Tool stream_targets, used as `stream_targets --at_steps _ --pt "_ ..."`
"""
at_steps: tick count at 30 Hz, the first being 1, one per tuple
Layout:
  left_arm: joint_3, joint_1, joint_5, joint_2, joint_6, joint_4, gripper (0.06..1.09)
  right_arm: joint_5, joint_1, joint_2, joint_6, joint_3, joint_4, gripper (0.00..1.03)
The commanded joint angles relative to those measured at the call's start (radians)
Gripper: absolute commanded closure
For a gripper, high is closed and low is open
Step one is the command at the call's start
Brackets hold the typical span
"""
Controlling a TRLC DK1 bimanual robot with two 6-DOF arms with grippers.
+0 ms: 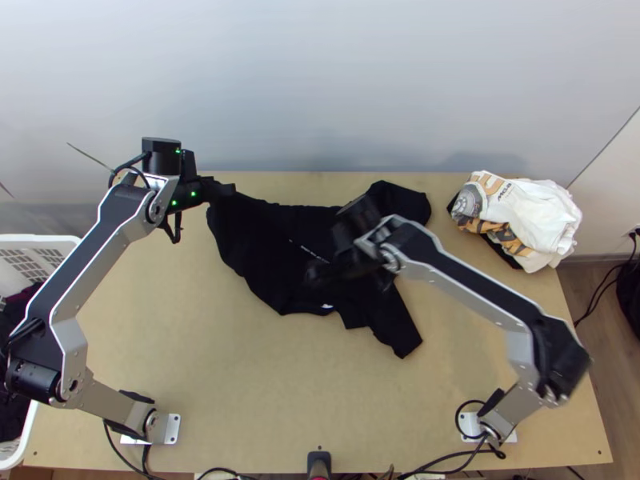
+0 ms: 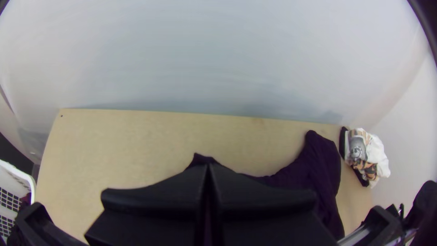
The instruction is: Fold the t-shirt
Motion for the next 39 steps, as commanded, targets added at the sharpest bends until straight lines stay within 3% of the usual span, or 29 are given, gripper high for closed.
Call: stream_targets --at_steps 1,10,20,22,25,26,27,31,32,39 --pt "-0.004 0.003 0.000 0.013 -0.004 0.005 1.05 -0.038 0.081 0.126 -0.006 0.047 -0.004 0.07" --pt "-0.007 -0.001 0.000 0.010 -0.009 0.005 1.05 -0.046 0.165 0.287 0.016 0.184 0.007 0.10" --pt "-0.027 0.005 0.006 0.004 -0.007 0.005 1.05 -0.044 0.168 0.428 0.040 0.277 0.010 0.10" --pt "-0.032 0.005 0.006 0.001 -0.007 0.005 1.05 -0.040 0.162 0.443 0.045 0.286 0.017 0.16" --pt "-0.033 0.005 0.014 0.001 -0.007 0.005 1.05 -0.037 0.158 0.462 0.046 0.300 0.021 0.16" --pt "-0.032 0.005 0.014 0.001 -0.007 0.005 1.05 -0.034 0.156 0.466 0.046 0.305 0.021 0.20" --pt "-0.032 0.006 0.014 0.001 -0.007 0.006 1.05 -0.021 0.156 0.469 0.046 0.308 0.028 0.31" --pt "-0.030 0.016 0.017 -0.003 -0.009 0.006 1.05 0.018 0.153 0.468 0.039 0.325 0.073 0.88" --pt "-0.032 0.017 0.017 -0.005 -0.009 0.006 1.05 0.023 0.152 0.469 0.032 0.331 0.073 0.96" --pt "-0.030 0.037 0.017 -0.036 -0.016 0.005 1.05 0.071 0.107 0.397 0.022 0.326 0.067 1.00"
